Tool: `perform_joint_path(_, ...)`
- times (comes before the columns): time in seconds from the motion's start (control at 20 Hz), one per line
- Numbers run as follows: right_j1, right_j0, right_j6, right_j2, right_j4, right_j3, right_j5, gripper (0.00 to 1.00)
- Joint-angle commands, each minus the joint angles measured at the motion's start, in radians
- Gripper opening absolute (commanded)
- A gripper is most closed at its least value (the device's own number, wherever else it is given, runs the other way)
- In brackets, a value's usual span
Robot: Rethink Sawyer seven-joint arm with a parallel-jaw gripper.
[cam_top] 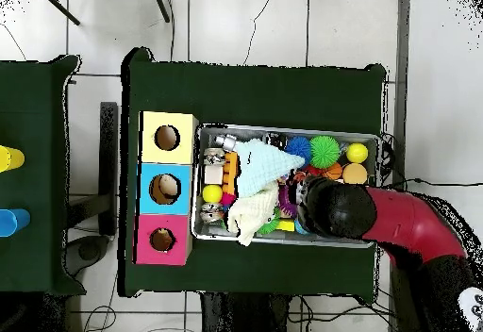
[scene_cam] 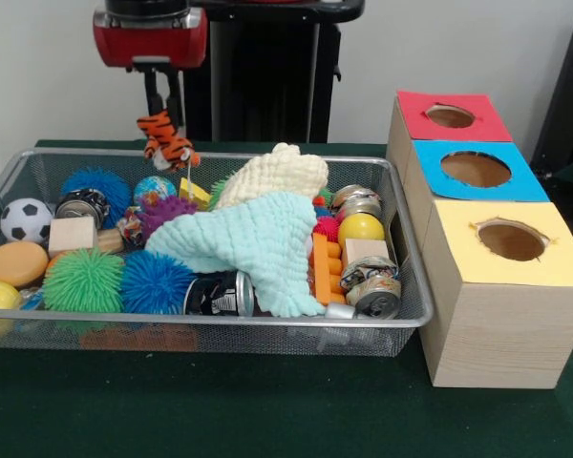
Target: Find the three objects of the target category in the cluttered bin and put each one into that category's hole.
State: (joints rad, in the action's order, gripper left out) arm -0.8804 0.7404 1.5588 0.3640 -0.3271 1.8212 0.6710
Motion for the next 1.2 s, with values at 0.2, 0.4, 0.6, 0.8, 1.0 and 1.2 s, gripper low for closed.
perform_joint_path(0.2,-0.110,-0.098,0.187,-0.073,0.099,0.126,0.136,0.00)
perform_joint_path(0.4,-0.112,-0.169,0.250,-0.108,0.125,0.147,0.099,0.00)
perform_joint_path(0.6,-0.083,-0.241,0.293,-0.149,0.145,0.148,0.057,0.00)
perform_joint_path(0.8,-0.023,-0.346,0.366,-0.200,0.154,0.135,-0.016,0.00)
perform_joint_path(1.0,0.044,-0.454,0.447,-0.246,0.186,0.104,-0.069,0.00)
perform_joint_path(1.2,0.070,-0.527,0.487,-0.273,0.224,0.069,-0.065,0.00)
